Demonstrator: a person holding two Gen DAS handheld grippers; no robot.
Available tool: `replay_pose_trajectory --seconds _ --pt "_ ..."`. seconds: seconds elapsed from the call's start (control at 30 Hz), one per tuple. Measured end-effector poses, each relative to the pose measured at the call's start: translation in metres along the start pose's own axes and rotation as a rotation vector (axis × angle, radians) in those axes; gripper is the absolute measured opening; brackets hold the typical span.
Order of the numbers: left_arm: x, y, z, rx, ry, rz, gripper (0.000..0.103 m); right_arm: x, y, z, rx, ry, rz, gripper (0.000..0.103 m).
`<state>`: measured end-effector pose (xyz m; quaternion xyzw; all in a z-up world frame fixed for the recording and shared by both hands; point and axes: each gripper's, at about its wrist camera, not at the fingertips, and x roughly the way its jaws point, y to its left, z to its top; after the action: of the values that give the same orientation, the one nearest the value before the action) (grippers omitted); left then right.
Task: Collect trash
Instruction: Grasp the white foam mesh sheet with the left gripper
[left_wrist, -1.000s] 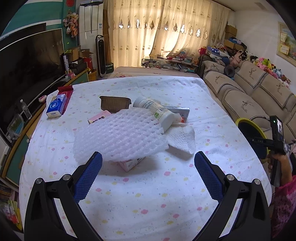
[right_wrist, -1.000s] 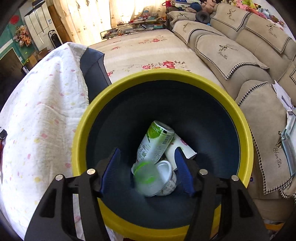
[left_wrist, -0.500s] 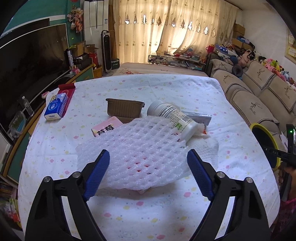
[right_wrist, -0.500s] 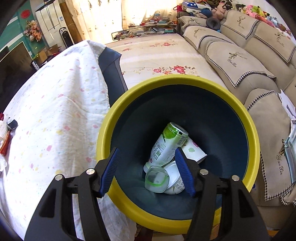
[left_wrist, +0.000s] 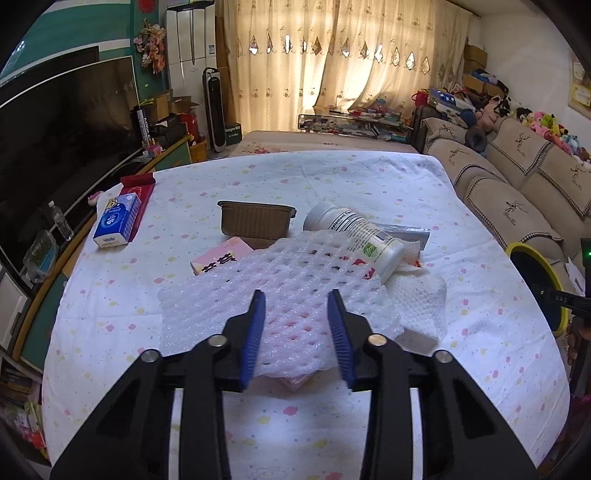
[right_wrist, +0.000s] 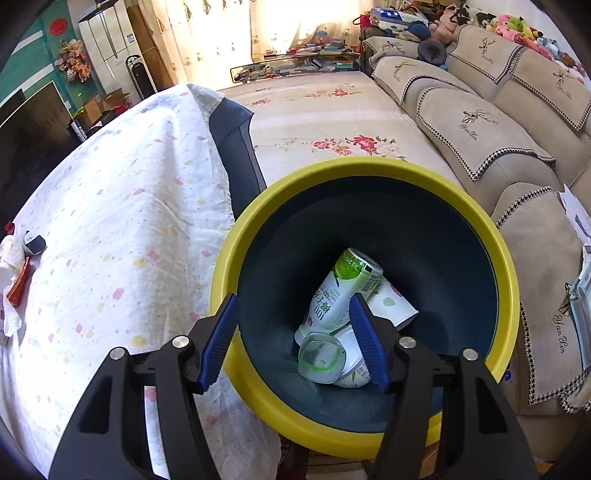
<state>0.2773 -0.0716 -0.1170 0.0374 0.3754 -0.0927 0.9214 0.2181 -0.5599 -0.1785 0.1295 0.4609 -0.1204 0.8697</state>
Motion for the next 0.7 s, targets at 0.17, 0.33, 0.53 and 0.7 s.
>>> replay_pose_trajectory --seconds 0.17,0.33,0.53,0.7 --pt "0.0 -0.008 -0.002 0.039 0.009 0.022 0.011 -0.001 0.001 0.0 -0.001 0.0 0.004 0.059" --pt "0.0 -0.007 0.001 0.032 0.023 0.051 0.046 -0.003 0.0 -0.001 -0.001 -0.002 0.009 0.059" --pt "0.003 -0.006 -0.006 0.052 0.024 0.05 0.061 -0.002 0.001 -0.002 0.0 0.006 0.011 0.059" --pt "0.0 -0.012 -0.005 0.074 0.01 0.02 0.029 0.001 0.003 -0.003 -0.005 0.011 0.018 0.059"
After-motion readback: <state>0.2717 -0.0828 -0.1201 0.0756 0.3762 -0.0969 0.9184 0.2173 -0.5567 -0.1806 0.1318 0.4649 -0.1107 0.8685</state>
